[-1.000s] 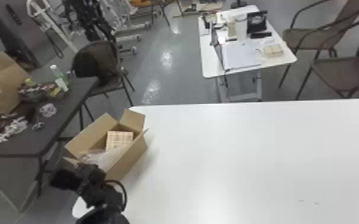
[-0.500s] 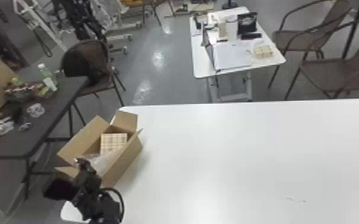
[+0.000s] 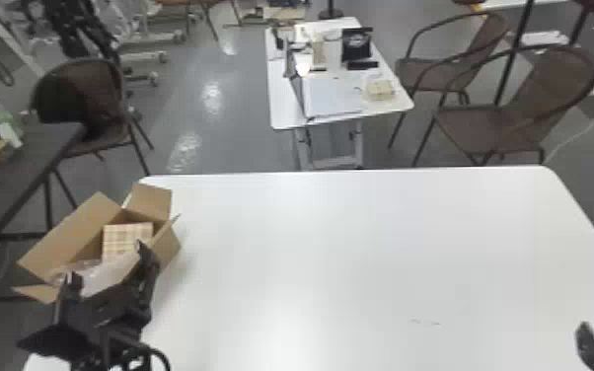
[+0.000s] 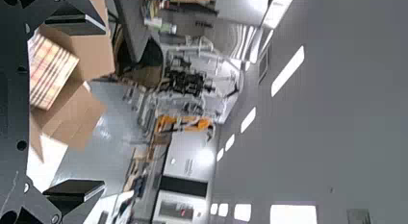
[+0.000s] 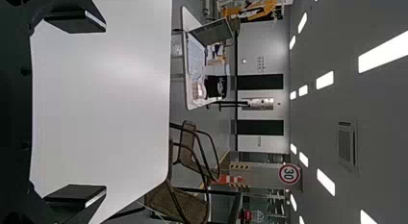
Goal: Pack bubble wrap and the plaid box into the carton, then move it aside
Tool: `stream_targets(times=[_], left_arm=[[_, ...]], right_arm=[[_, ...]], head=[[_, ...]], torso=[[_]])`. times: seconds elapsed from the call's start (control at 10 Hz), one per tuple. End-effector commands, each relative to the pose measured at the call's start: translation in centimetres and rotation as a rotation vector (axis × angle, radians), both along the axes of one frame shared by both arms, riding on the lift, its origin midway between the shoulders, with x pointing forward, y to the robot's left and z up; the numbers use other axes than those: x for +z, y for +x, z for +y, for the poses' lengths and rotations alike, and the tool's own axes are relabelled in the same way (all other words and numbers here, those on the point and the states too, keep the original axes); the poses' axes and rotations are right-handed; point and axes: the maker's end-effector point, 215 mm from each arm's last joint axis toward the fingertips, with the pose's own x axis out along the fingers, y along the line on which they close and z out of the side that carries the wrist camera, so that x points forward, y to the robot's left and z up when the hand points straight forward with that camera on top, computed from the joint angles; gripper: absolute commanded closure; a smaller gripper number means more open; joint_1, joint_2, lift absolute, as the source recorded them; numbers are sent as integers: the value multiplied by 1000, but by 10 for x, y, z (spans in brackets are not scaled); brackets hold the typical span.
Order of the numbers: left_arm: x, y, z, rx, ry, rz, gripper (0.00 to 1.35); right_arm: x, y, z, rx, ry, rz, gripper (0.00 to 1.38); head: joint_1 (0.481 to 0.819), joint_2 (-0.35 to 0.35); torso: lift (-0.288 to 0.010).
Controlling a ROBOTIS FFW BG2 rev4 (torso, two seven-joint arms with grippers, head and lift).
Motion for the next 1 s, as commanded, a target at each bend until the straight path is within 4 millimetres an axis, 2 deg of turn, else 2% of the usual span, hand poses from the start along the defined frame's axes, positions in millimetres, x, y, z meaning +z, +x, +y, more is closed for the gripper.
stream_targets(times=[0.0,0.1,0.3,0.4,0.5,0.6,0.7,0.9], left_arm=[[-18,-9,-47,-120,5,50,157],[-33,-9,-72,-220,66,109,163],[-73,-25,-92,-385,100,230,163],[-90,-35,-105,-453,113,279,165],[-104,-45,-117,-485,115,316,165],[-118,-51,-123,-495,101,352,168],[-124,-52,-115,-478,100,361,168],[-133,-55,-112,-484,83,374,168]], right_arm=[[1,-10,6,28,-24,-4,111],[-4,-18,13,47,-21,1,111],[-14,-31,48,114,-36,11,117],[-26,-42,70,146,-22,36,117],[-37,-52,80,150,-23,54,117],[-43,-59,76,119,-22,64,117],[-42,-57,72,111,-26,60,117],[-42,-55,72,110,-20,57,119]], head=[[695,111],[695,64],[695,4],[695,7],[695,21],[695,37],[695,35],[695,38]], torso=[[-27],[-27],[-27],[-27],[-27],[-27],[-27],[-27]])
